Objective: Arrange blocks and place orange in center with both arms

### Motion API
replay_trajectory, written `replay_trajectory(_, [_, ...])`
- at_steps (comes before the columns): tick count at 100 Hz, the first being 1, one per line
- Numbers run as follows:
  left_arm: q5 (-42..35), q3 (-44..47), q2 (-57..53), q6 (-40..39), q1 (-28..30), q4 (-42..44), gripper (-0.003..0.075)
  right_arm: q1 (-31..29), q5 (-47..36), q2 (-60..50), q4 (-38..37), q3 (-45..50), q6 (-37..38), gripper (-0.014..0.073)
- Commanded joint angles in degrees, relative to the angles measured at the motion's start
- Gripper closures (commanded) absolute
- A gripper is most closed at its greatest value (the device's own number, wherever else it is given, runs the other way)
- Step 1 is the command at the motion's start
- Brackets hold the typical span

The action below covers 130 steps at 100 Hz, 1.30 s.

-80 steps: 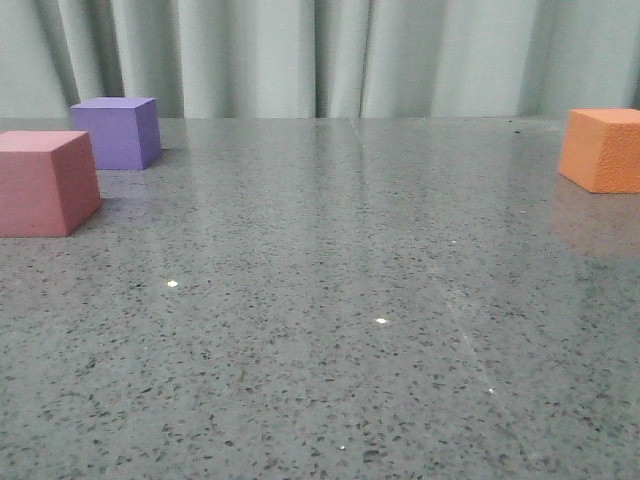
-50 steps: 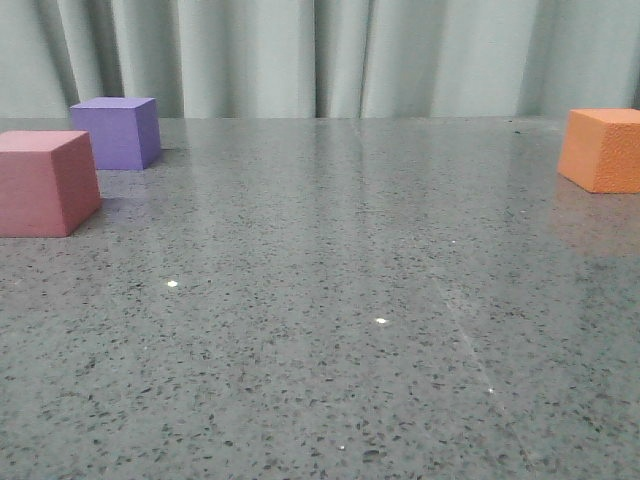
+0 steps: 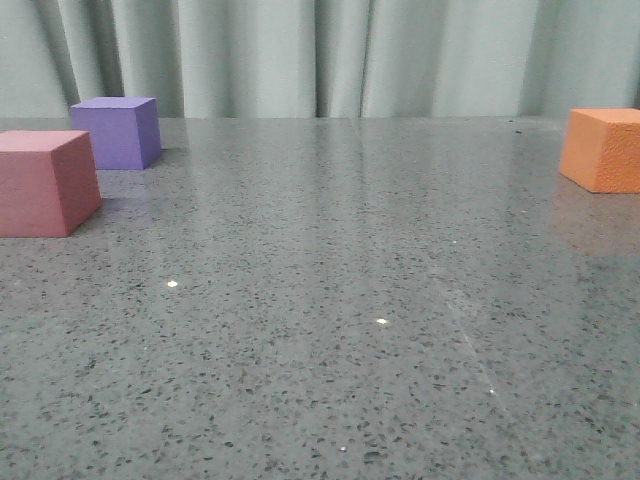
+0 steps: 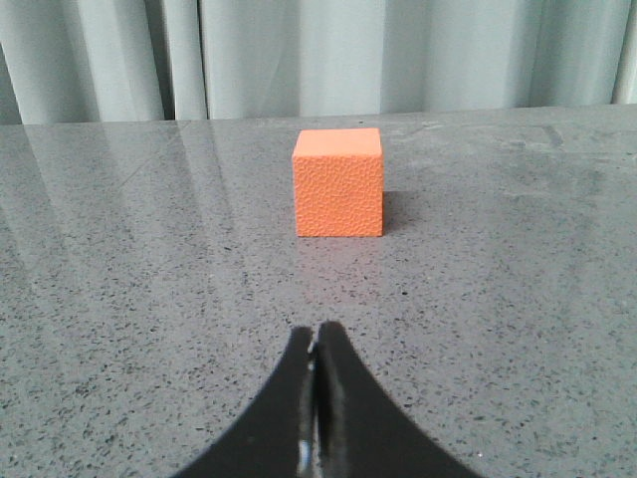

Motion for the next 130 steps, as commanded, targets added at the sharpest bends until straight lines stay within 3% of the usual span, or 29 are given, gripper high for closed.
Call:
replay_trajectory(1, [-4.55, 1.12, -1.87, 0.0, 0.15, -0.65, 0.0739, -0.2, -4.81, -1.47, -0.73, -0.34, -0.61, 0.0715])
replay_trajectory(39, [-4.55, 0.87, -1.87, 0.0, 0.15, -1.17, 0.074, -0.2, -6.87, -1.47, -0.73, -0.75, -0.61, 0.0715])
replay_trajectory(57, [-3.92, -2.18, -1.48, 0.0, 0.04, -5.17, 0.074, -0.2, -3.85, -0.38, -0.73, -5.0, -0.61, 0.0715])
replay_trajectory(86, [3.06, -15.85, 5.49, 0.0, 0.04, -3.92, 0.074, -0.2, 7.34, 6.91, -0.85, -18.98, -0.61, 0.0714])
replay_trajectory(102, [10.07, -24.76, 13.67, 0.1, 0.04, -3.06, 0.074, -0.2, 14.86, 13.95, -0.85, -27.85, -0.61, 0.0714])
replay_trajectory(130, [13.05, -38.28, 29.33, 0.17, 0.04, -2.97, 0.0739, -0.2, 23.07, 28.05, -0.85, -40.58, -0.61, 0.0714])
